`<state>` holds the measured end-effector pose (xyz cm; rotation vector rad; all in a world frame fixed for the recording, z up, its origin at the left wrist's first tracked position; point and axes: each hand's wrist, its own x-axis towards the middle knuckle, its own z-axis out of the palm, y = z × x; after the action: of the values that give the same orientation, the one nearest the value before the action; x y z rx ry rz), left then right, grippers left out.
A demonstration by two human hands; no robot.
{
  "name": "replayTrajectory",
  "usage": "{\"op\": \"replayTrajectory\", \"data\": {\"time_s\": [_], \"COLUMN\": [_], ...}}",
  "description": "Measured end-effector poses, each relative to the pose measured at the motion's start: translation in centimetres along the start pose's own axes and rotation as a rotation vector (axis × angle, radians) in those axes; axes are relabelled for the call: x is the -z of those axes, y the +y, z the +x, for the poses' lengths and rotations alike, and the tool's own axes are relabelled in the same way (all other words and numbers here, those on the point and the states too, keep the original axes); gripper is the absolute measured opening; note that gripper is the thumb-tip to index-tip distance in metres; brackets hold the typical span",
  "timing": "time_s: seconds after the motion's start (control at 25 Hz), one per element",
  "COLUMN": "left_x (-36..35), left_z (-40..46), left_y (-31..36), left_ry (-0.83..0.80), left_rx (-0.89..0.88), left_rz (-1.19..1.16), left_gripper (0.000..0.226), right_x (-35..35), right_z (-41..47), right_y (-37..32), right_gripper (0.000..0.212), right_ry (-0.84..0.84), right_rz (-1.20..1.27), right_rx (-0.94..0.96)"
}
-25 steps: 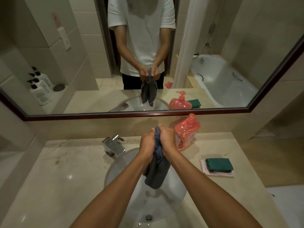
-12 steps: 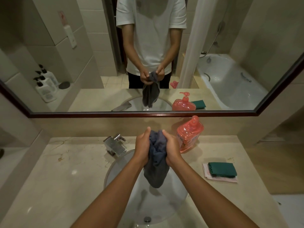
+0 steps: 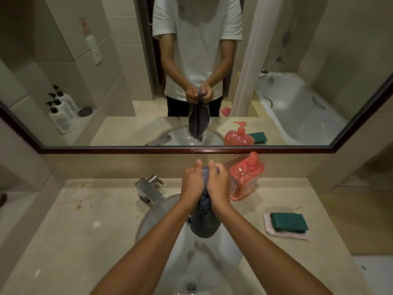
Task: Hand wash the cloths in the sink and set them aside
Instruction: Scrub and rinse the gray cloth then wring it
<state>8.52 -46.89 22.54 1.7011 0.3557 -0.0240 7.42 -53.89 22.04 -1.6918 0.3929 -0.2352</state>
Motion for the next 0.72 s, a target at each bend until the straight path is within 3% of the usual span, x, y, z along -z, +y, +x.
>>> {"op": "replayTrajectory", "data": {"time_s": [0.2, 0.4, 0.6, 0.72], "left_x": [-0.3, 0.2, 0.0, 0.7], "left_z": [-0.6, -0.4, -1.4, 0.1], "left_y": [-0.2, -0.3, -0.8, -0.2], "left_ry": [0.033, 0.001, -0.027, 0.000], "left_rx": [-0.024, 0.032, -0.063, 0.034], "left_rz": [0.025, 0.003, 0.015, -0.010], "left_gripper": [0.063, 0.054, 0.056, 0.053], "right_x": [-0.1, -0.7, -0.7, -1.1], "right_z": [-0.1, -1.6, 0.4, -1.8], "right_y": [-0.2, 0.2, -0.7, 0.4], "right_gripper": [0.037, 0.038, 0.039, 0.038], "right_ry": [-0.004, 0.013, -0.004, -0.072], "right_rz": [-0.134, -0.097, 0.007, -0.040], "right_rx": [-0.021, -0.026, -0.145, -0.031]}}
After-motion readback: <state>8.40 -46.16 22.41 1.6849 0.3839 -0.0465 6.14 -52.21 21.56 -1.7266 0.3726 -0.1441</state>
